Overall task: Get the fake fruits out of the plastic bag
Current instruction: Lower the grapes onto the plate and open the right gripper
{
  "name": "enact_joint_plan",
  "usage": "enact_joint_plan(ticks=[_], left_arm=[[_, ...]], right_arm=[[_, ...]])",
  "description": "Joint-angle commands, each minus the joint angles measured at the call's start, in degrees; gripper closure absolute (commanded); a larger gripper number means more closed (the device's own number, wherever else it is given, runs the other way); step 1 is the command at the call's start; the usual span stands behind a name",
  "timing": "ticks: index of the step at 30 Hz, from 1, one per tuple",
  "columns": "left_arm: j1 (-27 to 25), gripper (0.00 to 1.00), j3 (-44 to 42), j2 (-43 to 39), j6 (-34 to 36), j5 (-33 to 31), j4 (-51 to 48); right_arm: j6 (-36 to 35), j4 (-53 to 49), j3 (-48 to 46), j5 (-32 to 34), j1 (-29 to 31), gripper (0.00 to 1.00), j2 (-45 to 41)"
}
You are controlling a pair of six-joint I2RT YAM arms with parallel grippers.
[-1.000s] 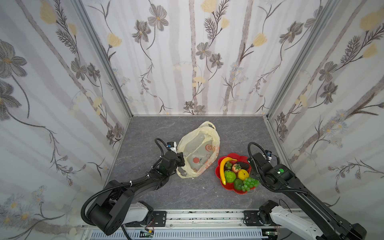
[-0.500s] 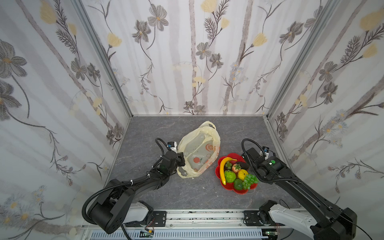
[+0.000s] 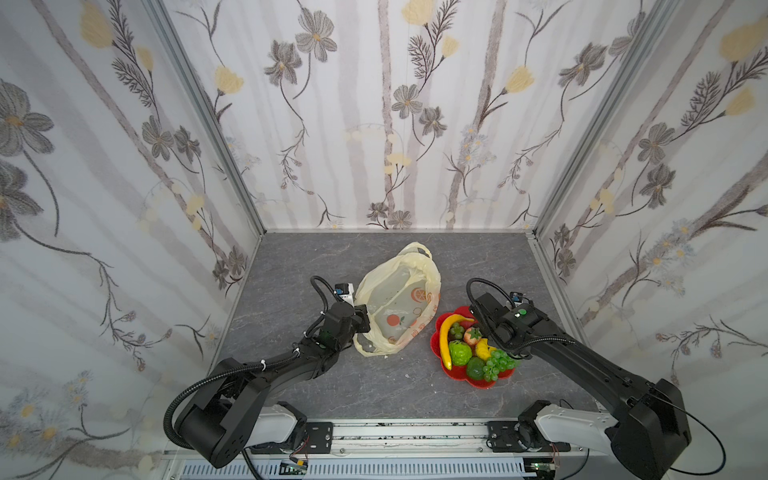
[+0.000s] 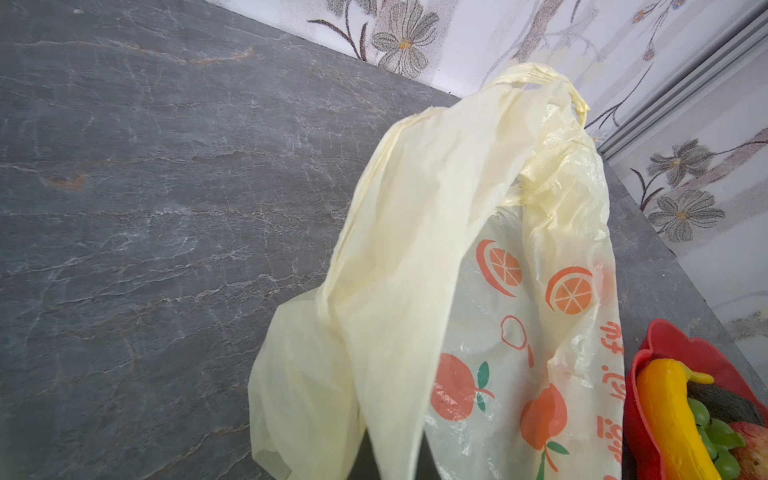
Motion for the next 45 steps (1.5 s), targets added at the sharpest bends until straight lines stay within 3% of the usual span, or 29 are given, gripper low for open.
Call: enact_joint_plan(ticks=[1, 15, 22, 28, 35, 37, 39, 45], left_arm=[[0.15, 1.0, 0.18, -0.54, 0.46, -0.69, 0.47], [0.4, 1.0, 0.03, -1.08, 0.57, -0.9, 0.47], [0.33, 1.0, -0.03, -1.0, 0.57, -0.9, 0.47], [0.32, 1.0, 0.3, -0.15, 0.55, -0.28, 0.47], [0.32, 1.0, 0.77, 0.69, 0.73, 0.64, 0.38], [0.28, 1.0, 0.83, 0.73, 0.7, 0.85, 0.38], [0.32, 1.0, 1.06, 0.99, 0.71, 0.95, 0.3], [0.32, 1.0, 9.01, 5.88, 0.52, 1.29, -5.07]], right_arm=[[-1.13, 3.7, 0.27, 1.2, 0.05, 0.59, 1.61], [-3.38, 8.34, -0.59, 1.89, -0.58, 0.45, 6.76], [-4.4, 10.49, -1.41, 0.35, -1.31, 0.45, 6.06], [-4.67, 10.15, -0.53, 0.03, -1.68, 0.42, 1.55], [-3.79, 15.03, -5.2, -6.45, -3.64, 0.37, -12.74], [-3.48, 16.78, -6.94, -7.78, -4.06, 0.3, -16.57], [-2.5, 17.22, -7.82, -8.27, -4.87, 0.17, -19.73], [-1.81, 18.78, -11.78, -12.56, -11.12, 0.0, -27.32]])
